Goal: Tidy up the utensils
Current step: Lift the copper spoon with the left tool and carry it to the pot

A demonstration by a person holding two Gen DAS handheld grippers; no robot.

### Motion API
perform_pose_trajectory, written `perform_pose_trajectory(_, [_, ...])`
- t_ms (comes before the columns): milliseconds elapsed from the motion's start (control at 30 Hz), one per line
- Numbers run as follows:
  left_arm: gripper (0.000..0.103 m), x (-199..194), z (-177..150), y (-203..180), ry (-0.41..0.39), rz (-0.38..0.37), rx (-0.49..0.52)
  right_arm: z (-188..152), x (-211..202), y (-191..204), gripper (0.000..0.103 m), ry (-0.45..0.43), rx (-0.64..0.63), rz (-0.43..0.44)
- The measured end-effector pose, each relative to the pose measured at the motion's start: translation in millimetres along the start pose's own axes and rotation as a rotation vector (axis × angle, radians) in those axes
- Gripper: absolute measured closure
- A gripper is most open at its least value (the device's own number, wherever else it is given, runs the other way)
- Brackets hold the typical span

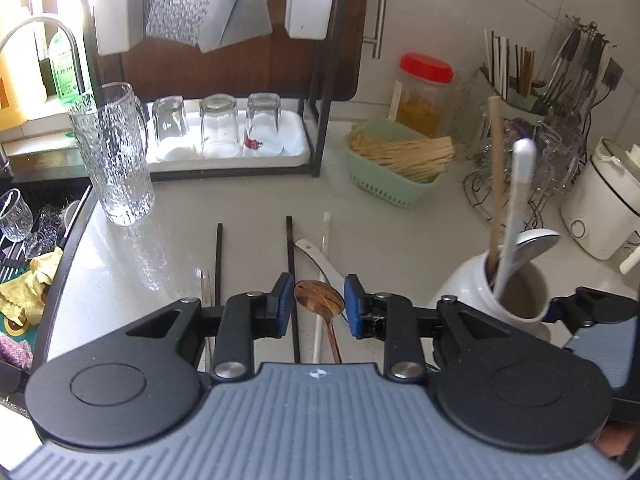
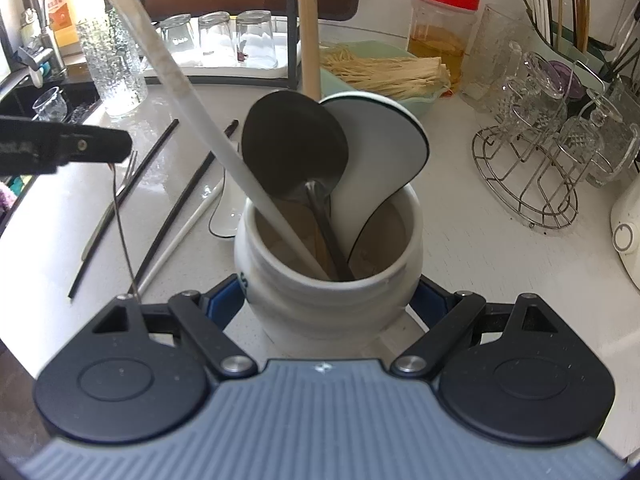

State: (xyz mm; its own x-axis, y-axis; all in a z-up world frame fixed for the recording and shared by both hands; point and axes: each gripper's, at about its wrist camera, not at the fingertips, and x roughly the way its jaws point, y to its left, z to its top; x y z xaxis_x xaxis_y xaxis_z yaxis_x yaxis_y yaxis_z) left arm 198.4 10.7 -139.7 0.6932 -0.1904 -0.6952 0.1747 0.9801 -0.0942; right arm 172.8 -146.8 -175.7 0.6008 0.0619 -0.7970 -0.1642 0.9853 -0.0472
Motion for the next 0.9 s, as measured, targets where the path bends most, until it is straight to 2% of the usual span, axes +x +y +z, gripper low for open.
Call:
perform_pose_trajectory(500, [0.072, -34, 10, -11, -0.026, -0.034, 0.002, 0, 1, 0, 0.013, -0.026, -0.008, 0.014])
perform_pose_trajectory(900, [0.072, -91, 48, -12, -0.088, -0.078, 0.014, 0, 1, 3, 0.013, -0.031, 0.0, 0.005])
